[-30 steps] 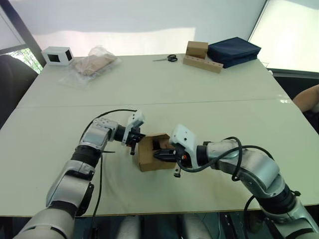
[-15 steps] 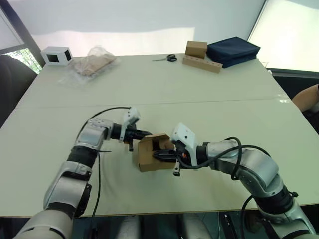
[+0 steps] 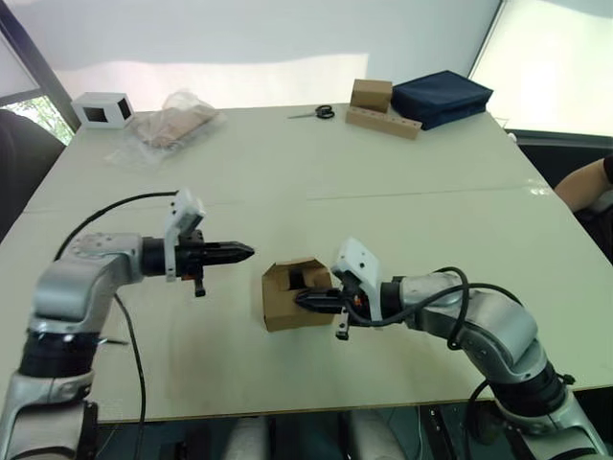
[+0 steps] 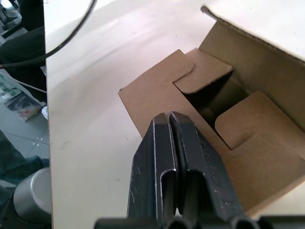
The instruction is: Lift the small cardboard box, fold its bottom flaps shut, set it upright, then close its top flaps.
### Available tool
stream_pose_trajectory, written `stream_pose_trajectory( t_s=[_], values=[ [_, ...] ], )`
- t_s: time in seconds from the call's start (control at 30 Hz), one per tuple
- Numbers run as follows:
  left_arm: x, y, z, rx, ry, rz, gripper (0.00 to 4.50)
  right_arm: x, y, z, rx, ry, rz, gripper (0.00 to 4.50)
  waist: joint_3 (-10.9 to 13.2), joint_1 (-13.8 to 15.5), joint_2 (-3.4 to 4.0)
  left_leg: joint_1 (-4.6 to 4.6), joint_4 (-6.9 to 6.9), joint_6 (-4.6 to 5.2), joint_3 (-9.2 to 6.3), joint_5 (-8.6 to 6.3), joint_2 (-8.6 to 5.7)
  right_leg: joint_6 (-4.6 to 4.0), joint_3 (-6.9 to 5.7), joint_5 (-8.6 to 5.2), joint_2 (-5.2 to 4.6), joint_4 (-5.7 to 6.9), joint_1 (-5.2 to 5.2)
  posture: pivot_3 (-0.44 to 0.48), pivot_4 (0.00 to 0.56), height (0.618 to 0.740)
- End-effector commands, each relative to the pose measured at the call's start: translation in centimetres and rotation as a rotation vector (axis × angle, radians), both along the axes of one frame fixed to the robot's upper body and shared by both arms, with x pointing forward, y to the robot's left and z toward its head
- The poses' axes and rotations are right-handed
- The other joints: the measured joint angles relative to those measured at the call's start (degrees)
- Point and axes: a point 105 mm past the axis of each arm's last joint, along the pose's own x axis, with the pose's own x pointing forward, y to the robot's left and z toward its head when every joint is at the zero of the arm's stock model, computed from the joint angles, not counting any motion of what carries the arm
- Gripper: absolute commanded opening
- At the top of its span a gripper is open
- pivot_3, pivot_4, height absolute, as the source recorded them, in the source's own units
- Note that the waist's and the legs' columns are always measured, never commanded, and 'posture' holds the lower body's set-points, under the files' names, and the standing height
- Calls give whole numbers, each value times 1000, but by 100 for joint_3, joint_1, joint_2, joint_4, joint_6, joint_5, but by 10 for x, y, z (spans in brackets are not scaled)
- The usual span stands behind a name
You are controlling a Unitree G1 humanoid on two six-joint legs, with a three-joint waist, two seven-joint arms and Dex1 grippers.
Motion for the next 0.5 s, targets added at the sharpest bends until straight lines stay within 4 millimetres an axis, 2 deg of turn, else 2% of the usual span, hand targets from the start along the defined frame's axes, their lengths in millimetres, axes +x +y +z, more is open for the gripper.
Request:
stream_pose_trajectory(
  t_s=[0.03,0.13,0.5],
  values=[
    [-26,-13,-5,17,23,-62,67,-6,4,7,30,-21,35,0,0,3,0,0,-1,0,2,0,-1,0,1,0,0,-1,-1,0,150,740],
    [-37,-16,-20,20,73,-73,67,-6,5,5,28,-17,38,0,0,13,0,2,-2,0,1,0,0,0,0,0,0,0,-1,0,150,740],
    [-29,-30,-33,9,56,-30,67,-6,3,5,20,-15,42,0,0,13,0,2,-2,-1,2,1,0,-1,-1,0,1,-3,1,0,150,740]
  ],
)
